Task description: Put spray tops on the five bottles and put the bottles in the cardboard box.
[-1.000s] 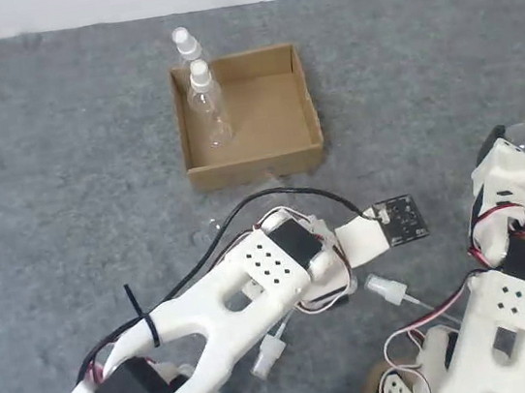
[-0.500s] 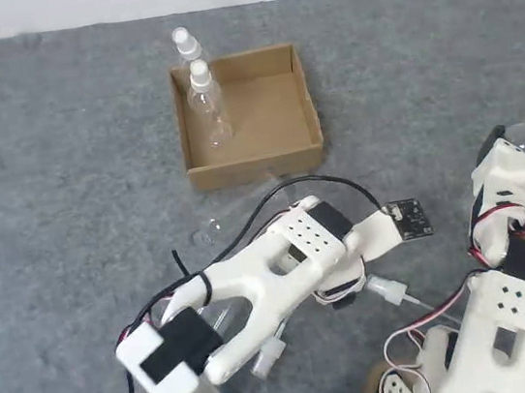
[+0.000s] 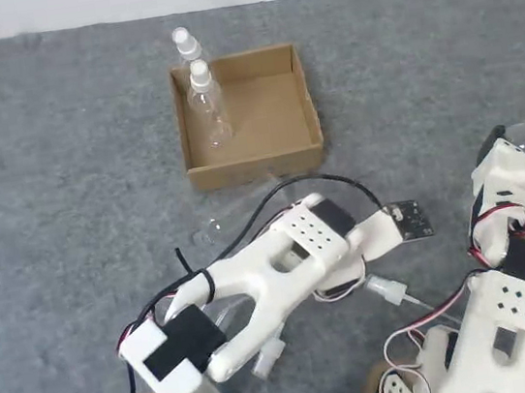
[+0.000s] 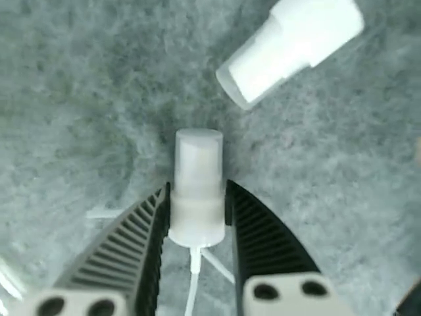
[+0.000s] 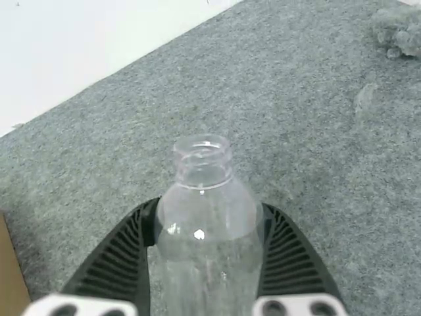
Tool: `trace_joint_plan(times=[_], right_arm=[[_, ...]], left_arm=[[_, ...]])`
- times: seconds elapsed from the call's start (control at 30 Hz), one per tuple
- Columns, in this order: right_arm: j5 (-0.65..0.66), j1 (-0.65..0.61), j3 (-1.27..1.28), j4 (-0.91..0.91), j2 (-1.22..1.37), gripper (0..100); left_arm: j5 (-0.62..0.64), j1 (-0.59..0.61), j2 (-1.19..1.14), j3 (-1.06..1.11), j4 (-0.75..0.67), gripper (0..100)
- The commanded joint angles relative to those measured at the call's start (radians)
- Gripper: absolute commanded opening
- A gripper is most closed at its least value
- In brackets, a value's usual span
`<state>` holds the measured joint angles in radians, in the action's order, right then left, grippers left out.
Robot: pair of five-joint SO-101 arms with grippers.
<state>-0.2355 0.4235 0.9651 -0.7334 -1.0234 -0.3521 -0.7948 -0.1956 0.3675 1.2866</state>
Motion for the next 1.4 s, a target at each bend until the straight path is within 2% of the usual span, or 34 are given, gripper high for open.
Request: trace_joint_plan(times=[0.0,0.13,0.33,0.57,0.7,0.9,1.37], right_arm=[[0.021,0.008,-0.018,0.022,-0.028,3.8],[0.021,0.005,-0.018,0.021,-0.028,3.8],[0.021,0.005,-0.018,0.019,-0.036,3.8],[0.021,0.005,-0.018,0.021,-0.038,3.6],[0.021,0.005,-0.018,0.021,-0.038,3.4],[0.021,0.004,-0.018,0.019,-0.038,3.4],[0.021,-0.041,-0.017,-0.004,-0.082,3.4]], left_arm=[[0.005,0.006,0.023,-0.108,0.103,3],[0.035,0.008,0.046,-0.148,0.146,3],[0.052,0.092,0.249,-0.148,0.189,3],[0.055,0.140,0.428,-0.122,0.189,3],[0.107,0.163,0.522,-0.105,0.189,3],[0.118,0.183,0.681,-0.008,0.130,3],[0.239,0.244,0.936,0.148,-0.015,3]])
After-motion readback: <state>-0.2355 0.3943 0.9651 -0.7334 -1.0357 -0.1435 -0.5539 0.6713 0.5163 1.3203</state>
